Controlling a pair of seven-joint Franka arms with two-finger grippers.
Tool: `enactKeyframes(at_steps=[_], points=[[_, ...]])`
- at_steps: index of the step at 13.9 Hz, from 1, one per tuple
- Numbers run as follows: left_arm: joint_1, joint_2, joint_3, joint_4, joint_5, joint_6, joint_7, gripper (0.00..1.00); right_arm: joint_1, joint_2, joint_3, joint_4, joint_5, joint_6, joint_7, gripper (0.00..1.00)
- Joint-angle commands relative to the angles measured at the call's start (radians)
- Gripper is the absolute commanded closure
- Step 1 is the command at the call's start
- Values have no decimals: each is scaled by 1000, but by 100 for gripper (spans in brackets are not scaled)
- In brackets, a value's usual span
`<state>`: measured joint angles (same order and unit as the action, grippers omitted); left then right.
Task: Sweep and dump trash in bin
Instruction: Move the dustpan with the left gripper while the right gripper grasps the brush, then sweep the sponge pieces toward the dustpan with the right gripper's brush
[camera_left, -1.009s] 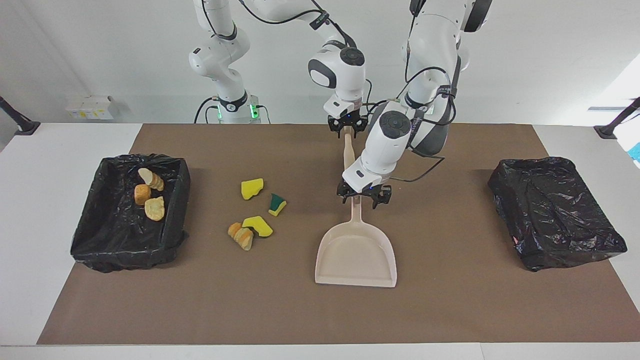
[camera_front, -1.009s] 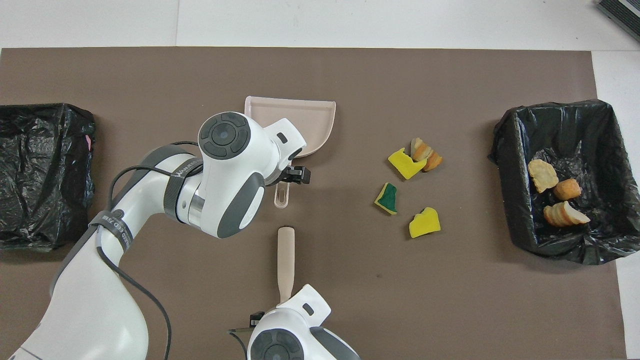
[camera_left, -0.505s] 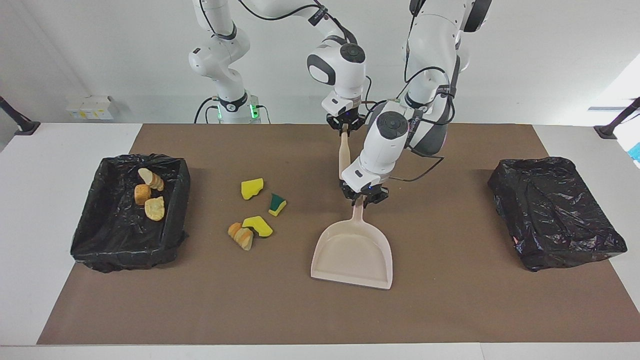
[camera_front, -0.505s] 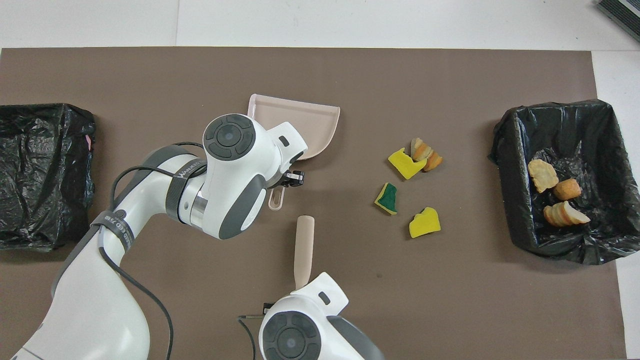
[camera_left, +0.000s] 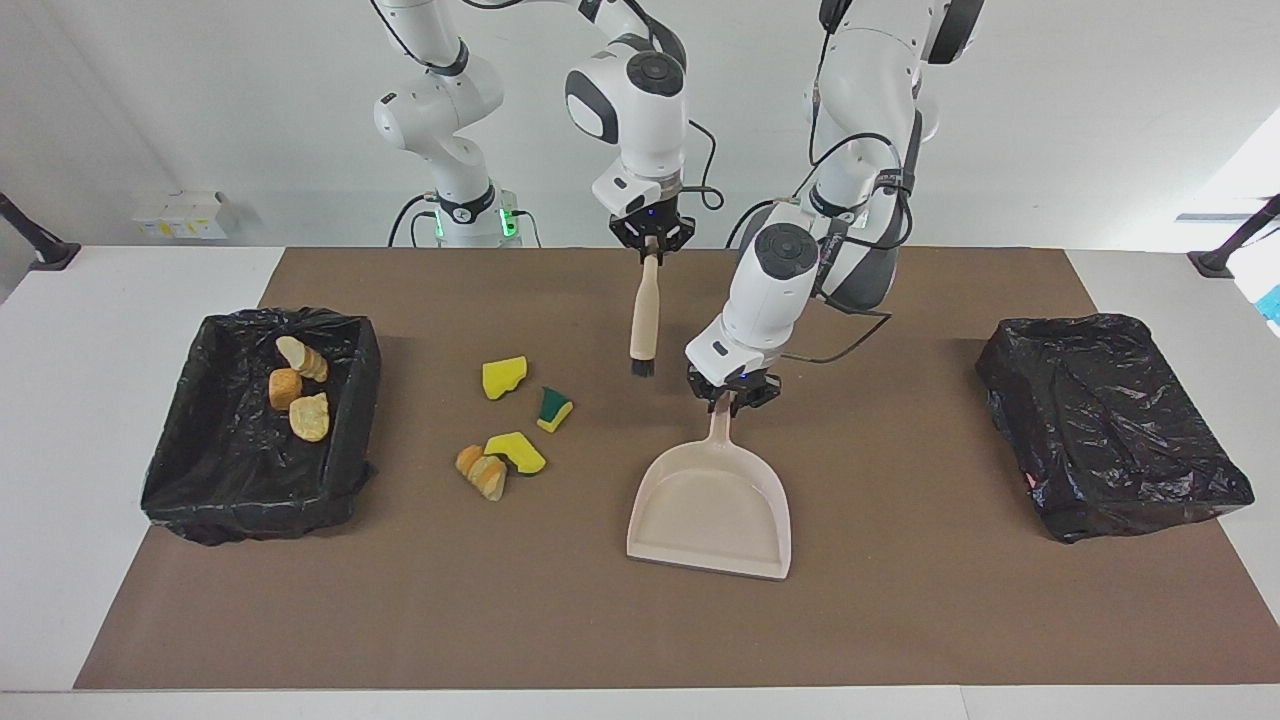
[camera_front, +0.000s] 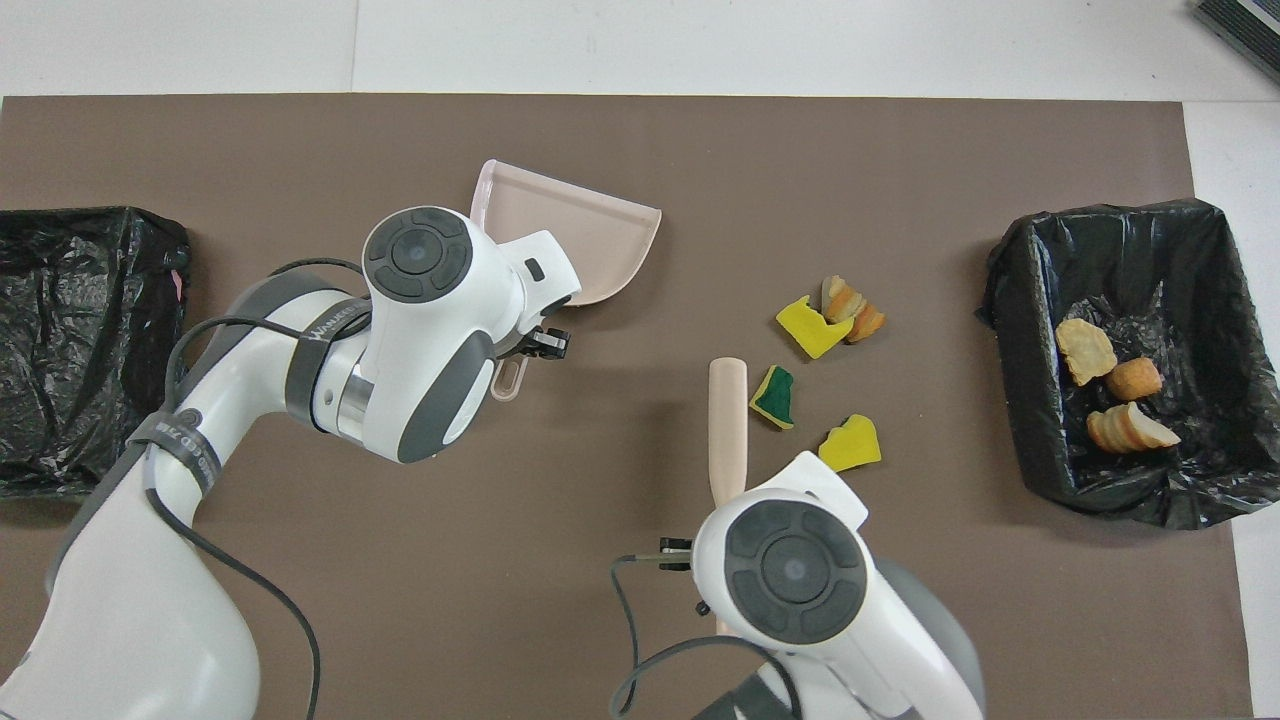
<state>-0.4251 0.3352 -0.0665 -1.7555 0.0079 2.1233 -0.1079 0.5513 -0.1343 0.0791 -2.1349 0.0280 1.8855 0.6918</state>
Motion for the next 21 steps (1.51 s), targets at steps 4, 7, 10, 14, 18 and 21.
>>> enactKeyframes(at_steps=[4,7,10,14,18,21], points=[[86,-117,7,-4,80,-196,422,100,-269,-28,10,-17,-33,-13,-323,100],[140,-169,7,-15,80,-311,661,100,-453,-22,13,-71,-42,99,-593,100],[163,-192,7,-50,81,-355,848,100,-533,57,13,-114,-46,266,-721,100],[148,-268,5,-206,80,-203,907,100,-512,160,18,-112,-80,354,-769,100],[128,-286,4,-257,80,-175,918,100,-394,173,18,-112,-76,299,-681,100],[128,-298,2,-280,80,-177,939,100,-279,189,19,-102,-28,290,-537,100]])
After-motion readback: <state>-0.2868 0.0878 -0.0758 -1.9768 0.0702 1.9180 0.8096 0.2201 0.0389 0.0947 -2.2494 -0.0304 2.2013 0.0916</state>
